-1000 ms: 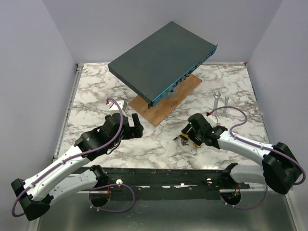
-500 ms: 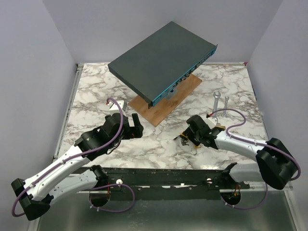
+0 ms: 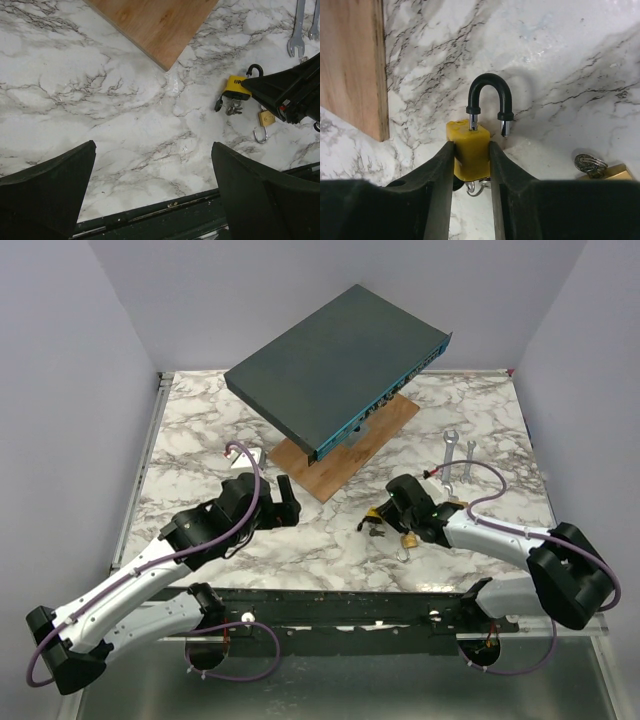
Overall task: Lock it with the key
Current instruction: Pick up the lock from the center of the board, then lock the lock.
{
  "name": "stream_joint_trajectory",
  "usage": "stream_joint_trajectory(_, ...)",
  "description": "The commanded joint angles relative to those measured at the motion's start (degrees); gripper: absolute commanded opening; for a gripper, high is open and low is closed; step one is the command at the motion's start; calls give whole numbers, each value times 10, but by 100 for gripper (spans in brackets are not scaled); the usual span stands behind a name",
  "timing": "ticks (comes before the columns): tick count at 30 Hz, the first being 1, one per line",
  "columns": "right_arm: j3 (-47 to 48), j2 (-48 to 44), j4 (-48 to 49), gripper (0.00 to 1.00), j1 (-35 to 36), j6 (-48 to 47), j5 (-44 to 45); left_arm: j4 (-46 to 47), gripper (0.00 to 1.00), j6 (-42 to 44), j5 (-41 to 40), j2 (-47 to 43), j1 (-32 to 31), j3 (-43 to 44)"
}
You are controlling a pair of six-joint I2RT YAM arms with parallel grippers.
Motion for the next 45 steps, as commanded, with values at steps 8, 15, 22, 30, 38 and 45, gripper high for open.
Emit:
stream_joint_trajectory(8, 24, -49, 37, 20, 4, -210, -74, 51, 98, -56, 95, 24, -3, -38)
stream_joint_trajectory(15, 16, -60, 84, 18, 4, -278, -146, 100, 98, -63, 148, 39, -3, -71)
stream_joint_trajectory(22, 34, -121, 121, 18, 4, -307, -277, 191, 92, -61, 234, 33, -2, -97)
stream_joint_trajectory(30, 69, -203, 121, 18, 4, -302, -405, 241, 79, -30, 323, -6, 15, -93)
stream_joint_trajectory(38, 118, -240, 138, 19, 4, -291, -502, 284, 71, -44, 430, -24, 39, -75)
stream_joint_trajectory(45, 122, -256, 134, 19, 5, -286, -522, 353, 71, -87, 483, -32, 43, -77)
